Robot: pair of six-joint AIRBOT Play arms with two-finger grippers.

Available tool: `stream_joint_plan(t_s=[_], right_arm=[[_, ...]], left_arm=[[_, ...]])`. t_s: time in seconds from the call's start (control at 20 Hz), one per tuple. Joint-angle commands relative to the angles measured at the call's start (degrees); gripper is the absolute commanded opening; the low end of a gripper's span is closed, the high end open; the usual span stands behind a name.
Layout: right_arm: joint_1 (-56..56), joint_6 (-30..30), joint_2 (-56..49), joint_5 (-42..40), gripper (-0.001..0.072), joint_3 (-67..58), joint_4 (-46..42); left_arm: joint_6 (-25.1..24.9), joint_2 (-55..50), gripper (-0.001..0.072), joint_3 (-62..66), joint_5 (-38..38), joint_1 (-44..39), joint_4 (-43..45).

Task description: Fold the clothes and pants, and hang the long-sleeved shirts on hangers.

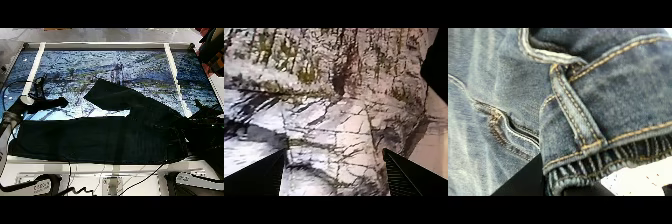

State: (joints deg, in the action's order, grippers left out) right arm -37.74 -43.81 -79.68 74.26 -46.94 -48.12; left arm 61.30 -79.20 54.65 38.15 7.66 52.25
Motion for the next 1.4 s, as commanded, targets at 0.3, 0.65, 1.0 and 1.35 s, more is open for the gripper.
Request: stream_joint_plan(t_s=[0.3, 0.65, 1.0, 1.35], right_arm=[[1.05, -0.04, 0.00, -1.86, 0.0050, -0.02, -0.33], [1.05, -0.04, 0.00, -1.81, 0.0050, -0.02, -0.31], [1.05, -0.04, 0.07, -0.35, 0.0049, -0.02, 4.42], [1.05, 0.00, 0.04, -0.39, 0.0049, -0.02, 4.79]], left_arm=[[2.08, -19.19, 0.0684, 16.55, -6.10, -15.04, -10.78], [2.97, -27.82, 0.0321, 23.50, -7.28, -17.38, -10.27], [-6.99, -15.56, 0.0040, 26.62, -8.02, -14.21, -9.81], [-7.10, 6.95, 0.0041, 26.58, -6.34, -18.60, 4.94]])
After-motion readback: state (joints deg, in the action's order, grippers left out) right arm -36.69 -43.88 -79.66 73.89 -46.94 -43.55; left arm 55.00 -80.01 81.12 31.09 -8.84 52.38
